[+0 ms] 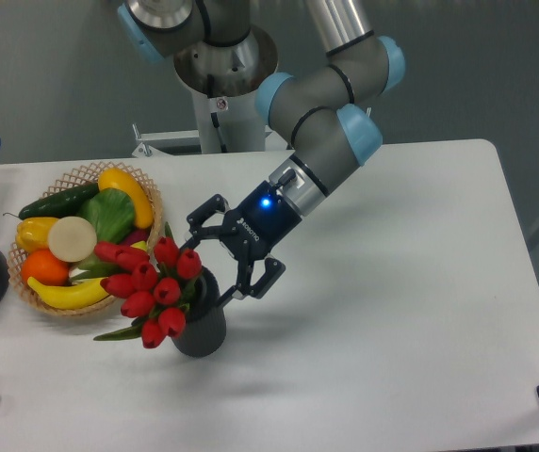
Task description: Insert the flowers into the vase
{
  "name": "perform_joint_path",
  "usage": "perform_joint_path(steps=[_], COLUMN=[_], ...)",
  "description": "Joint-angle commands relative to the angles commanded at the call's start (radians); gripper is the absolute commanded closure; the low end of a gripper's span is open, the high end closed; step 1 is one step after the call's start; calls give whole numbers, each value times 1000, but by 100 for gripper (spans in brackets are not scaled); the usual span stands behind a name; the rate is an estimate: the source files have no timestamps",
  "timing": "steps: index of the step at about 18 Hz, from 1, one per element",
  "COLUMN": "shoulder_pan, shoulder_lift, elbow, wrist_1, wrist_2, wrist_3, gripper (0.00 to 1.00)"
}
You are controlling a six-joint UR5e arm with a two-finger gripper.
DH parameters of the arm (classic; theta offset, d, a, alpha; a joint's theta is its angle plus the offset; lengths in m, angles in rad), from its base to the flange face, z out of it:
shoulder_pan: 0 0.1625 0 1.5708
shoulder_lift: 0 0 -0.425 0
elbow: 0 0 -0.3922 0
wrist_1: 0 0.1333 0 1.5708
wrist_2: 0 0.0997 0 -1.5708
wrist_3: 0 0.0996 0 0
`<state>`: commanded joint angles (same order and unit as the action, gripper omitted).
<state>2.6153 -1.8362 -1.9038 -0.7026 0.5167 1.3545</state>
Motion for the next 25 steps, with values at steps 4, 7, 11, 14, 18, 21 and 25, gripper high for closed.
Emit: perform_joint_path(steps=[4,7,11,14,18,21,25], shoulder_pan=[101,175,273,319,339,344,376], shoulder_lift=[41,130,190,227,247,271,314], elbow=[-4,0,54,100,157,143,141], wrist_1=[0,-3,-9,-37,-103,-126,-251], wrist_2=[77,225,319,358,411,529,594], wrist_3=[2,-2,-29,-96,-81,72,263], gripper=[0,0,0,0,0,0,0])
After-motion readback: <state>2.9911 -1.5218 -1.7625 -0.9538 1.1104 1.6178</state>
